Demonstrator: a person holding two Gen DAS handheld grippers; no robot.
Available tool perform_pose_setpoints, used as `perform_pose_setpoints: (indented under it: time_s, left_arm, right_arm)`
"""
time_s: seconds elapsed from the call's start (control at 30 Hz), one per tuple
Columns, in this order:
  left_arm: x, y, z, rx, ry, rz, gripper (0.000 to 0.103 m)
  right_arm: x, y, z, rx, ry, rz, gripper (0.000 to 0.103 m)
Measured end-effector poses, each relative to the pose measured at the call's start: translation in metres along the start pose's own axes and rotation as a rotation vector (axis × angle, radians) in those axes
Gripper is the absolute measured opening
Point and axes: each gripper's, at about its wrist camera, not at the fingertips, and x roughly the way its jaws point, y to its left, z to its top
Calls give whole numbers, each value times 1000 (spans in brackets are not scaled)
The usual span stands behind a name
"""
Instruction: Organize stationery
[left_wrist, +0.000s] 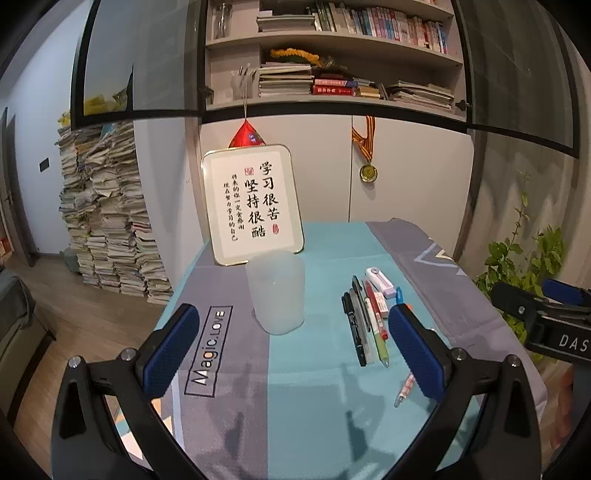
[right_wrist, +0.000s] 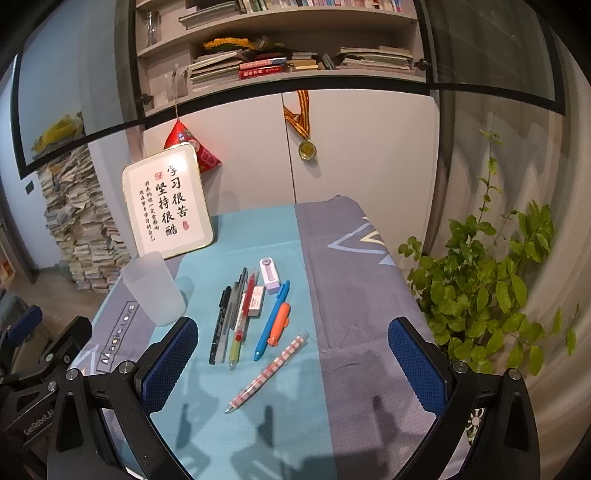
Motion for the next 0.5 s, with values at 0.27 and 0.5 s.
perform_pose_setpoints:
  time_s: [0.27,0.5]
  left_arm:
    - [4,2,2,-26,-4,-18,102]
    - [5,-1,1,-7,2,-41,101]
  right_arm:
    - [1,-2,3,6,3,-2,103]
    - [5,-4,5,15,4,-12,103]
